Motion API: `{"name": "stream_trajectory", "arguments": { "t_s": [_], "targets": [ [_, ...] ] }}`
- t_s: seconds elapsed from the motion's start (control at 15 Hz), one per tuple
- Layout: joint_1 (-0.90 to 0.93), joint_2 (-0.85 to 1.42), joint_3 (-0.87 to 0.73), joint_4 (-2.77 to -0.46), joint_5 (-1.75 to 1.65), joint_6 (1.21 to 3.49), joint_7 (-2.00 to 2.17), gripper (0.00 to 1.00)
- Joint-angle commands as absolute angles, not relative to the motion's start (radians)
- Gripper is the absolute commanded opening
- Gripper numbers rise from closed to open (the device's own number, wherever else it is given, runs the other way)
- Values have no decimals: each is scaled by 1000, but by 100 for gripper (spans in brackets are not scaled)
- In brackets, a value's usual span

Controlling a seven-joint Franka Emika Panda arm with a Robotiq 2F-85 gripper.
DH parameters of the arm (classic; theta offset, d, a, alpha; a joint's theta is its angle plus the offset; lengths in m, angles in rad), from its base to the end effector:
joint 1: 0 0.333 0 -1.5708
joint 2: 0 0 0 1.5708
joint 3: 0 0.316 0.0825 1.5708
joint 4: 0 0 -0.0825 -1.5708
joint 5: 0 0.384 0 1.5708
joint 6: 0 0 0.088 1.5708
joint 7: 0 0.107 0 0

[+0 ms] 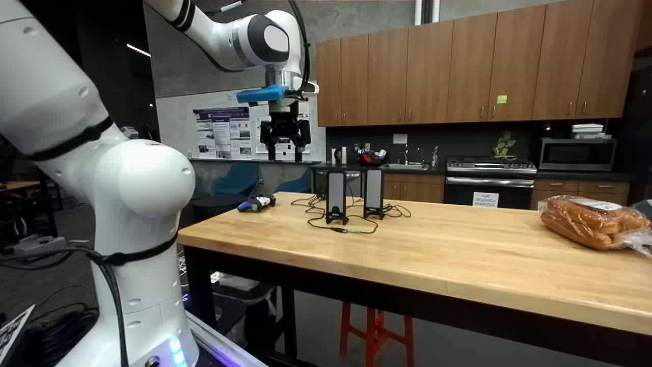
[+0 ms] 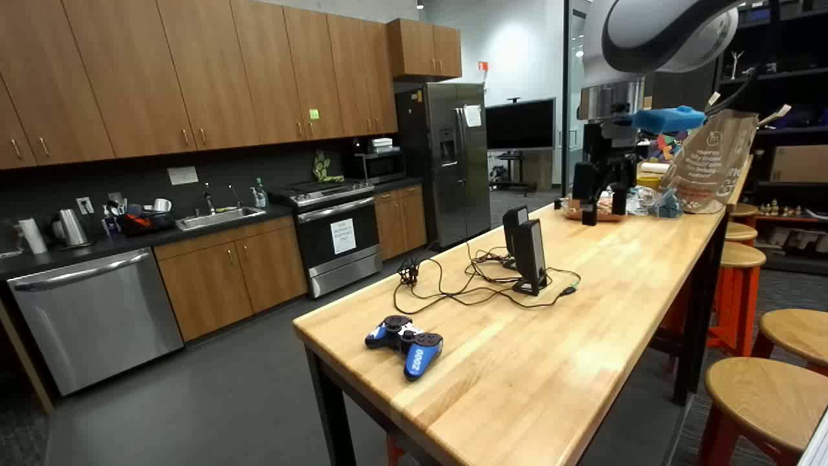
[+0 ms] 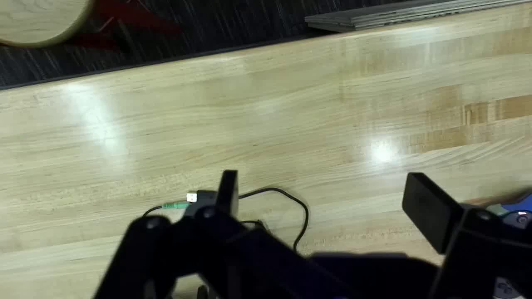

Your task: Move the speaker on the left, forwards

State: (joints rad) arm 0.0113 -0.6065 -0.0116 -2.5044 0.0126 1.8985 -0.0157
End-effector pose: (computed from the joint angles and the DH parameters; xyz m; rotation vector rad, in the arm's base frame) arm 0.3659 0.0005 0.4875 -3.1230 -0.0210 -0.0011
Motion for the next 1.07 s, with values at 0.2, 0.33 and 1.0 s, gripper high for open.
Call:
{"name": "stream_trajectory", "arguments": {
  "t_s": [0.2, 0.33, 1.0],
  "targets": [
    [9, -606, -9, -2502, 14, 1896, -17, 100],
    [9, -606, -9, -2502, 14, 1896, -17, 100],
    [10, -573, -7, -2498, 6, 1950, -25, 100]
  ]
}}
